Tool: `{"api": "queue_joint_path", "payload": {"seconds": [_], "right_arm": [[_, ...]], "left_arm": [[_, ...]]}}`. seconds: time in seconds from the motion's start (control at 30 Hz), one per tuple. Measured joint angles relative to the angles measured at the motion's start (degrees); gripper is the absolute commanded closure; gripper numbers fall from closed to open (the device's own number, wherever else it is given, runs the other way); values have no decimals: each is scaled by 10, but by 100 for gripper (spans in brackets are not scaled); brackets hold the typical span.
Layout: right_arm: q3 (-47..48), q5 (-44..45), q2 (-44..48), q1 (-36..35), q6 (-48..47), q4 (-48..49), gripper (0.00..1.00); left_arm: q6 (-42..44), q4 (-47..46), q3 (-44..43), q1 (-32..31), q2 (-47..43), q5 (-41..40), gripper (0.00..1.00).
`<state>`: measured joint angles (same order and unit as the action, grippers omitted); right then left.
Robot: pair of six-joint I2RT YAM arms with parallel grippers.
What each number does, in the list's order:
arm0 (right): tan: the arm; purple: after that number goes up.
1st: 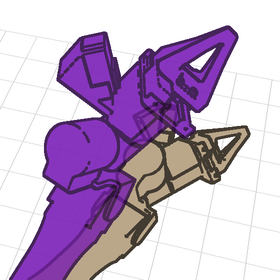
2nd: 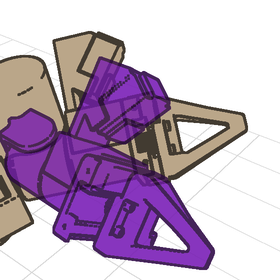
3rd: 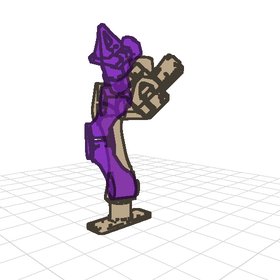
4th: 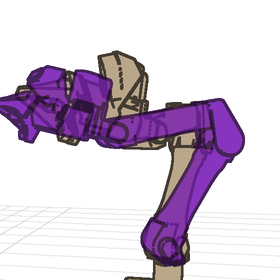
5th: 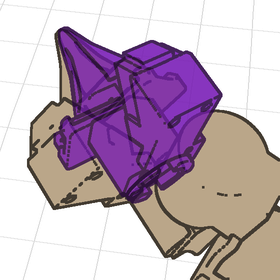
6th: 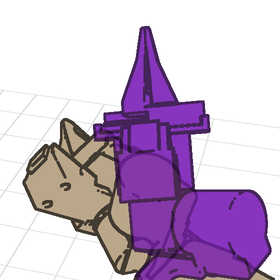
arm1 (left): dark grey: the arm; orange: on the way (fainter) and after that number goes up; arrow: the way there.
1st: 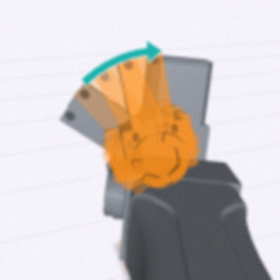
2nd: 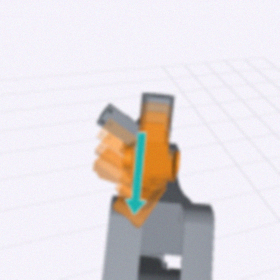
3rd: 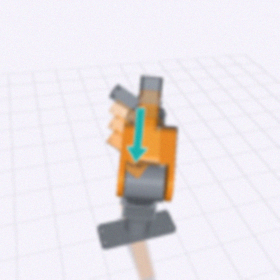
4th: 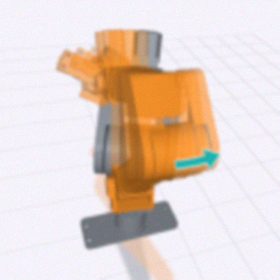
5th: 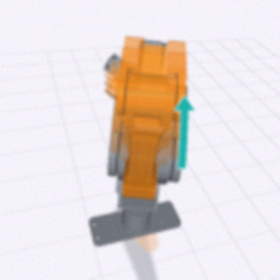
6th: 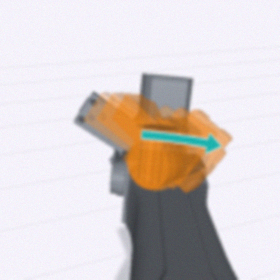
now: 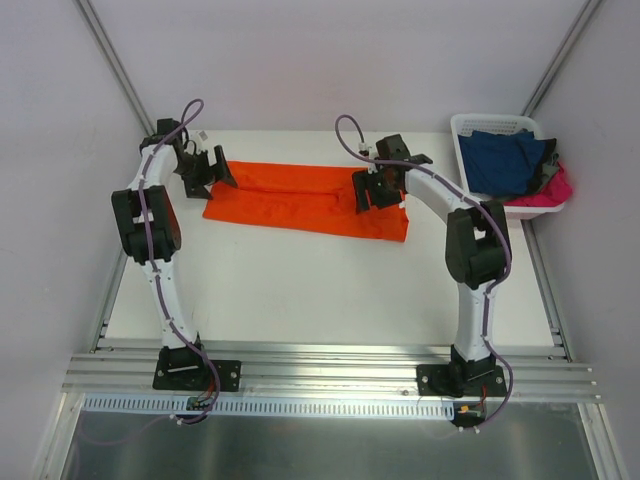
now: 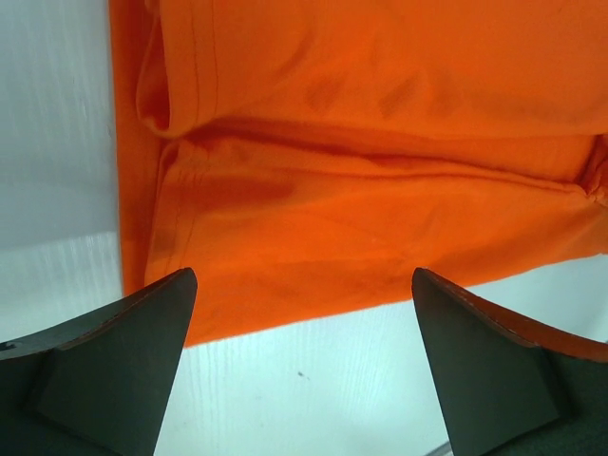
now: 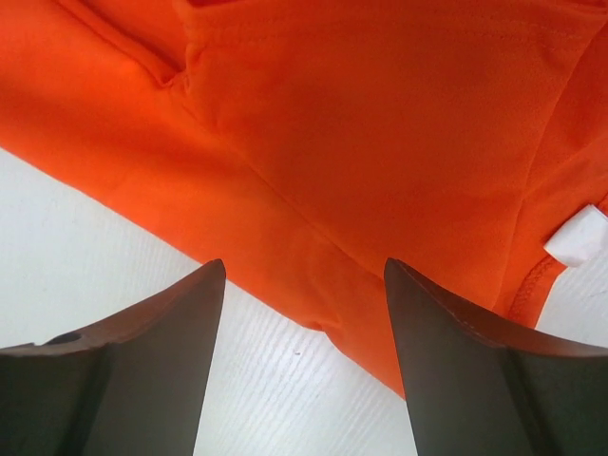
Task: Fold and stack the t-shirts
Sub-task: Fold the other side of the tshirt into a rectangle, then rotate the tshirt 90 degrees
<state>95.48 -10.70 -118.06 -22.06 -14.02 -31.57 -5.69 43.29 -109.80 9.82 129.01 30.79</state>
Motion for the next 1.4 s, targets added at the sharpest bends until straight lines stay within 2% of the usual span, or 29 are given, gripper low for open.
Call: {"api": "queue_joint_path", "payload": {"seconds": [0.13, 0.3, 0.33, 0.4, 0.47, 0.6, 0.8, 1.07, 1.4], "right_arm": [[31, -10, -31, 8, 24, 1, 28], [60, -30, -72, 11, 59, 7, 28], [63, -34, -78, 12, 64, 8, 28], [65, -39, -89, 12, 75, 9, 28], [65, -42, -97, 13, 81, 9, 28], [72, -52, -101, 23, 94, 11, 27], [82, -66, -110, 52, 110, 12, 27], [144, -81, -150, 75, 121, 12, 27], [265, -98, -228, 72, 134, 23, 26]], "left_arm": [[6, -10, -38, -11, 23, -5, 2], [8, -12, -34, -37, 51, -15, 2], [7, -12, -32, -43, 53, -13, 8], [8, -14, -29, -51, 51, -15, 10], [8, -15, -27, -58, 50, -16, 6], [8, -25, -5, -69, 37, -25, 5], [7, -33, 100, -73, -25, -25, 5], [4, -22, 281, -82, -138, -16, 5], [7, -15, 456, -166, -270, -38, 3]]}}
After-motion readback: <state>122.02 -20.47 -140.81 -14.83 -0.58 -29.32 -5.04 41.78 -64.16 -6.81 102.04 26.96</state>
